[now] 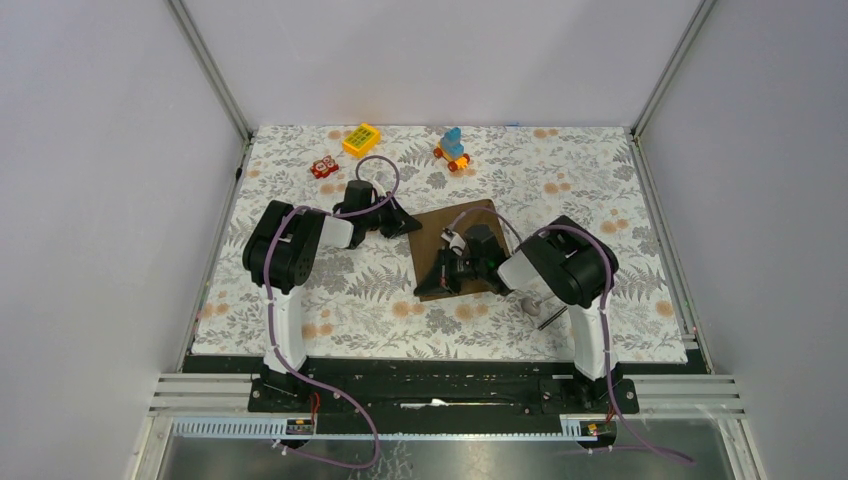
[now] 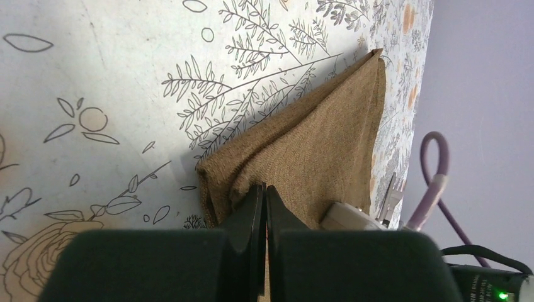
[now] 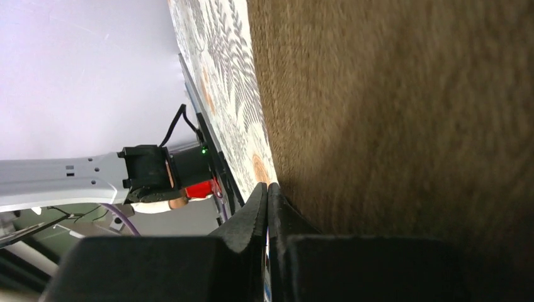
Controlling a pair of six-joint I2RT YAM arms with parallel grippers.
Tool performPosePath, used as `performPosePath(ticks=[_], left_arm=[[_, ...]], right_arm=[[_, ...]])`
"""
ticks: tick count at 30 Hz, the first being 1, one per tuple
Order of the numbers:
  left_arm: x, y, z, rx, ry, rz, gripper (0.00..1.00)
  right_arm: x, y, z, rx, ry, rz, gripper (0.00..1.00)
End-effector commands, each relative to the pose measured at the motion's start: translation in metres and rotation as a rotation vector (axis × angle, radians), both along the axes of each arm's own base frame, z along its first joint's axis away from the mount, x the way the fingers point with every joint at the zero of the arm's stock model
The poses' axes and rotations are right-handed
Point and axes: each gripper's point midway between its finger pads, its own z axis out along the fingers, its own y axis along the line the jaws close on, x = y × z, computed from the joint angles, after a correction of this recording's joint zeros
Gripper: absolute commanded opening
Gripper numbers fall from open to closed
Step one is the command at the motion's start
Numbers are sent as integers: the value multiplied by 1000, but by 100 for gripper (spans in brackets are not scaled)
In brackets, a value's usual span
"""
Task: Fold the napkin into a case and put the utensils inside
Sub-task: Smooth out the upper triangle-folded napkin at the center of the board.
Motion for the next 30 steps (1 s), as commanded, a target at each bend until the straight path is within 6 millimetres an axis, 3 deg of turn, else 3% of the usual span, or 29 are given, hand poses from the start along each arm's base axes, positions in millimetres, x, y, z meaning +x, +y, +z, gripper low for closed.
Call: performPosePath(ticks=[1, 6, 10, 13, 15, 18, 22, 24, 26, 28, 30], left_arm=[[-15, 14, -25, 63, 69, 24, 0], [-15, 15, -25, 64, 68, 29, 0], [-14, 15, -24, 64, 66, 31, 0], [-15, 15, -25, 65, 66, 31, 0], [-15, 16, -24, 65, 65, 31, 0], [-15, 16, -25, 71, 64, 34, 0], [-15, 16, -24, 72, 64, 27, 0], [-16, 16, -23, 72, 67, 24, 0], [-17, 15, -22, 71, 69, 18, 0], [-16, 11, -16, 59, 60, -2, 0], [-16, 8, -10, 51, 61, -8, 0]], right_arm=[[-16, -2, 12, 59, -31, 23, 0], [-25, -9, 28, 38, -63, 43, 0], [-10, -3, 49, 13, -135, 57, 0], [3, 1, 50, -26, -173, 53, 0], [11, 3, 40, -66, -186, 49, 1], [13, -1, 7, -169, -179, 60, 1], [-11, -6, -28, -262, -146, 115, 1], [-28, -5, -33, -260, -121, 157, 1], [-36, -9, -25, -265, -111, 171, 1], [-36, -12, -5, -270, -138, 167, 3], [-36, -17, 19, -291, -172, 165, 15]])
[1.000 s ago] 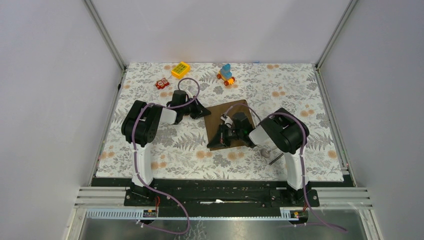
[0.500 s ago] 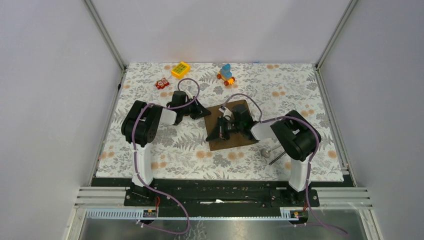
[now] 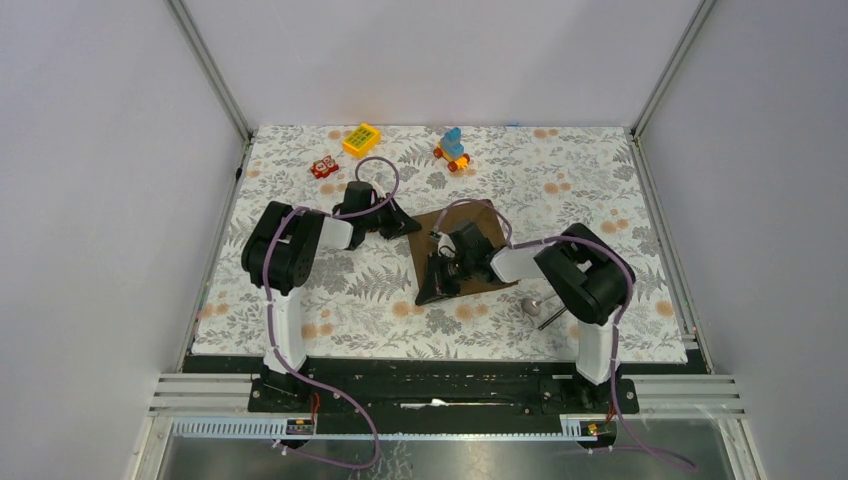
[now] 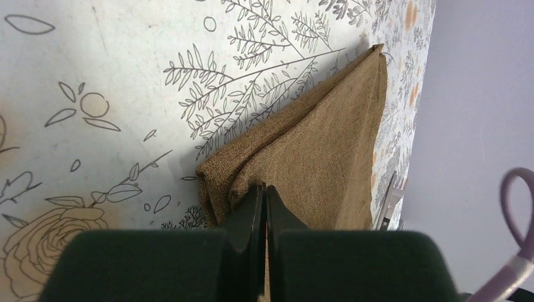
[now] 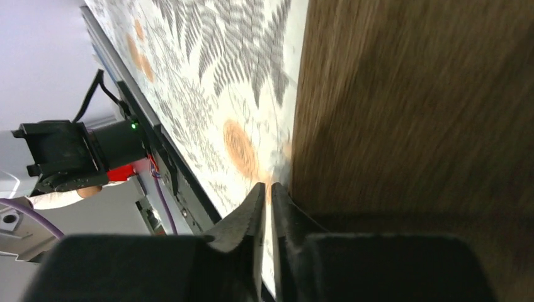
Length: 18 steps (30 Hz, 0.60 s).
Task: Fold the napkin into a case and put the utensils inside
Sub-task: Smooth out the upper triangle-folded napkin at the center of the board.
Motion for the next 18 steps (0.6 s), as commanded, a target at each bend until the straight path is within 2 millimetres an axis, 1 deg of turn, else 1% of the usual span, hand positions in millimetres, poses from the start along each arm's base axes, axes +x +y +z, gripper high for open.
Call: performPosePath(ticks=[1, 2, 3, 5, 7, 10, 11, 13, 14, 16, 17, 18], left_arm=[[-13, 3, -6, 41, 61, -17, 0], [-14, 0, -2, 27, 64, -19, 0], [-14, -2, 4, 9, 66, -20, 0], [-14, -7, 23, -30, 47, -19, 2], [-16, -12, 46, -74, 24, -25, 9], [-20, -15, 87, -123, -35, -52, 23], [-21, -12, 99, -127, -52, -57, 27], [-24, 1, 117, -121, -76, -44, 34], [-26, 11, 123, -114, -76, -25, 37], [-30, 37, 133, -112, -77, 34, 43], [-34, 50, 138, -125, -77, 66, 46], [-39, 63, 151, -149, -99, 96, 48]], right_arm=[[-12, -22, 36, -96, -65, 20, 21], [-13, -27, 47, -113, -90, 24, 27], [-14, -34, 50, -149, -97, 21, 32], [-13, -49, 51, -242, -114, 7, 38], [-9, -64, 49, -357, -136, -9, 40], [1, -77, 51, -528, -204, -48, 42], [4, -80, 51, -583, -225, -58, 44], [7, -74, 57, -638, -251, -67, 47], [8, -72, 57, -672, -257, -67, 48], [11, -68, 56, -757, -284, -67, 48], [14, -61, 61, -785, -312, -61, 49], [15, -58, 62, -821, -323, -51, 50]])
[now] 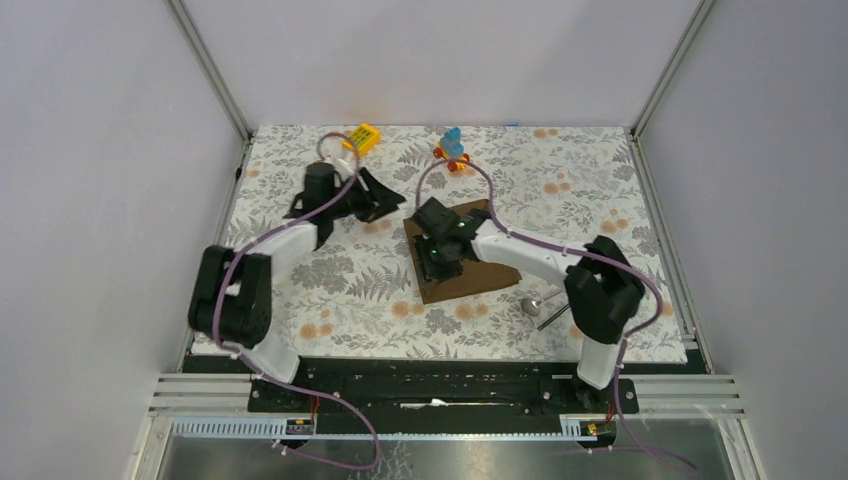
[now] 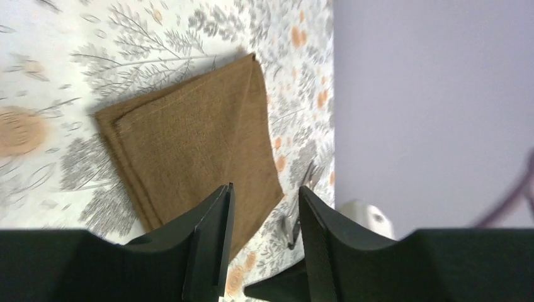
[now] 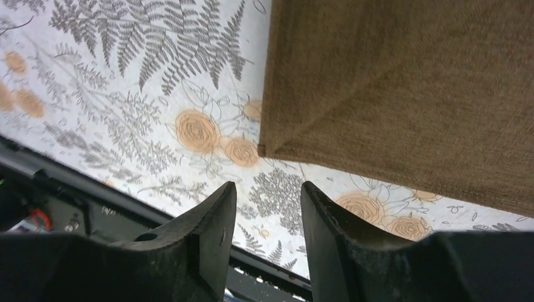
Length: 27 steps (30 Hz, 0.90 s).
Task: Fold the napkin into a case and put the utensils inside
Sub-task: Pick up the upper triangle-folded napkin from the center of the board.
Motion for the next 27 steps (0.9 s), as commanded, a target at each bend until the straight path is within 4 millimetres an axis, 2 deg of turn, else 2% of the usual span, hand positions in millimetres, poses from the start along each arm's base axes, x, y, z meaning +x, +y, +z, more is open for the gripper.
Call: performPosePath(ticks=[1, 4, 6, 8, 11, 13, 19, 27], left_arm=[[-19, 57, 39, -64, -33, 115, 49], [-35, 85, 56, -68, -54, 174, 60], [-43, 103, 65, -33, -73, 214, 63], [-48, 129, 70, 15, -84, 284, 67], [-51, 162, 73, 112, -113, 365, 70], [-51, 177, 70, 158, -118, 399, 71], [-54, 192, 54, 180, -109, 405, 70], [-56, 200, 48, 128, -101, 392, 69]], right_arm=[[2, -12, -4, -276, -61, -3, 50], [1, -2, -12, -322, -35, 4, 50], [1, 4, -16, -338, -18, 14, 51], [1, 10, -18, -355, -10, 23, 52], [0, 18, -20, -376, 2, 42, 57], [0, 22, -23, -397, 7, 54, 57], [4, 28, -28, -436, 0, 57, 44], [8, 30, -41, -477, 10, 66, 44]])
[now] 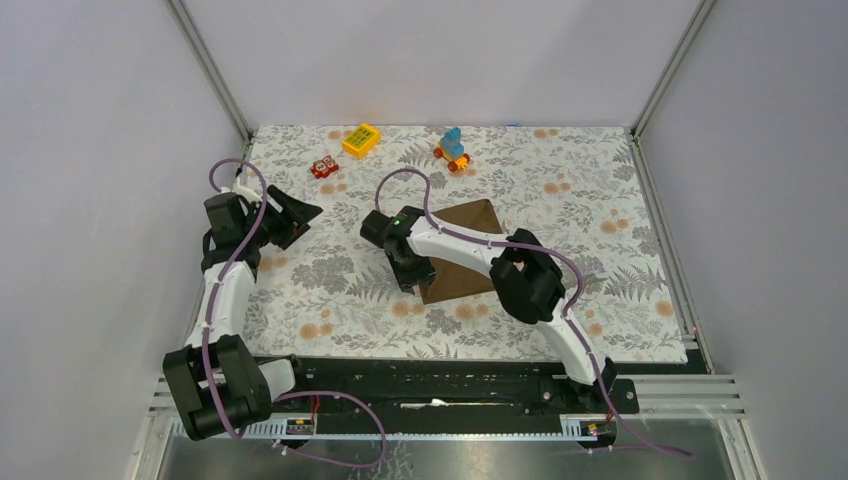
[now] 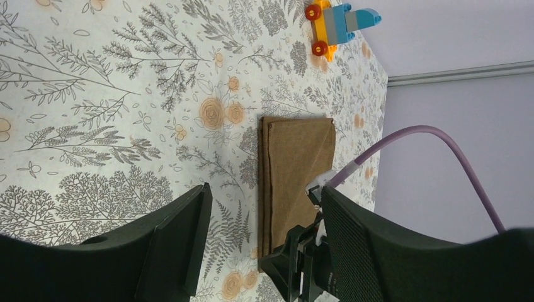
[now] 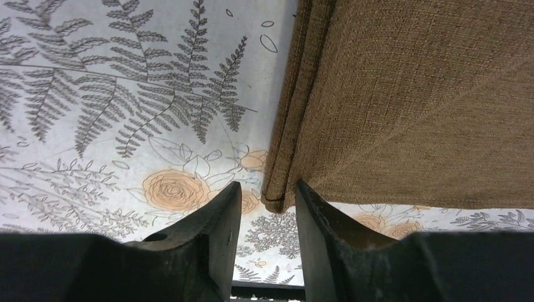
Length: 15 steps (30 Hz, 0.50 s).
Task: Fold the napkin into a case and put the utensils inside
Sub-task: Pick up the upper triangle-folded napkin from the center of the board.
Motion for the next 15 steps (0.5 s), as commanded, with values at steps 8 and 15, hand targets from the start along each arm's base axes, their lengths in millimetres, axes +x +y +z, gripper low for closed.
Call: performPosePath(ticks=[8, 15], left_arm=[[-2, -1, 3, -25, -52, -49, 69], [-3, -1, 3, -27, -55, -51, 68]], right_arm=[[2, -7, -16, -81, 1, 15, 43], [-1, -11, -35, -83, 7, 23, 37]])
